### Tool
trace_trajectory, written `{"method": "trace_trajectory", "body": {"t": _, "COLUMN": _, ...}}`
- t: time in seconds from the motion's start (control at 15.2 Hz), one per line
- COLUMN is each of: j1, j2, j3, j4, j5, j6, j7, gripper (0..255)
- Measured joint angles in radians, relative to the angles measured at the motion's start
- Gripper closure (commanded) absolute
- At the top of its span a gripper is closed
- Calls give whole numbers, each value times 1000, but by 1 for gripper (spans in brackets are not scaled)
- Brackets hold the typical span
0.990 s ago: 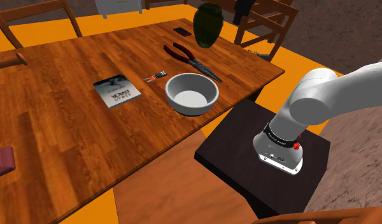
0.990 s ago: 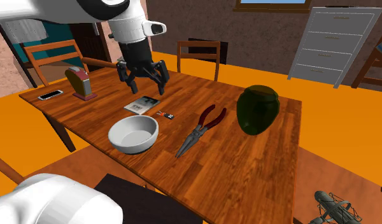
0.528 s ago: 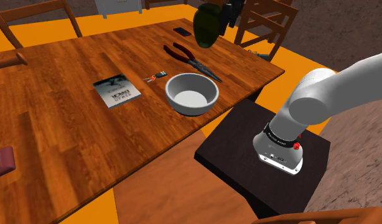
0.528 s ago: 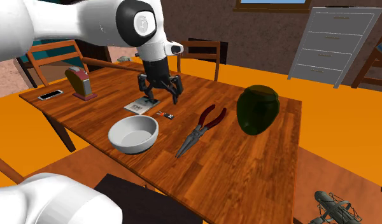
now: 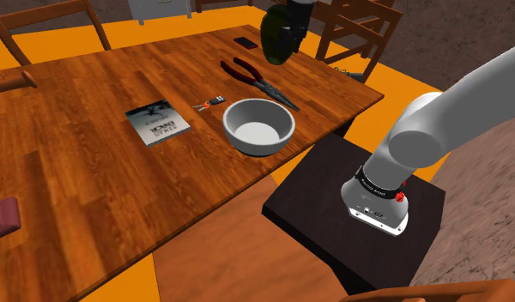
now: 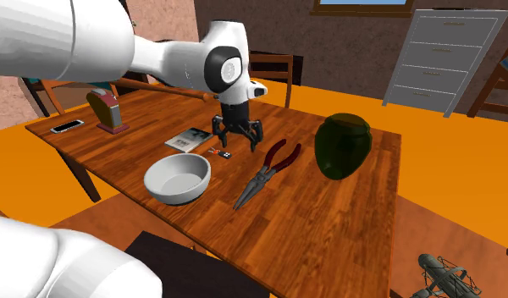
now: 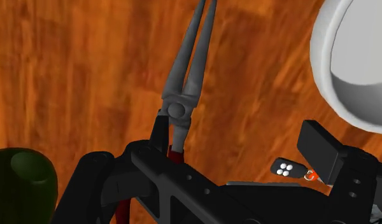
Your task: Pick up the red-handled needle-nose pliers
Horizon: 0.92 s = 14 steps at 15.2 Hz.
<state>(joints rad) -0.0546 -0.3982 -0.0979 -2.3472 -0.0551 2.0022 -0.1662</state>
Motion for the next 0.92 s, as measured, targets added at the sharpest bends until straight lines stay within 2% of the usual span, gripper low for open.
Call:
{"method": "trace_trajectory", "body": {"t": 0.46, "j1": -12, "j2": 249, "j3": -42, "j4": 57, "j5": 38, "j6": 169, "j7": -28, "gripper": 0}}
{"method": "trace_trajectory", "body": {"t": 0.92, "j1": -27, "j2": 498, "j3": -62, "j4": 186, "j5": 103, "j6": 264, "j7": -67, "gripper": 0}}
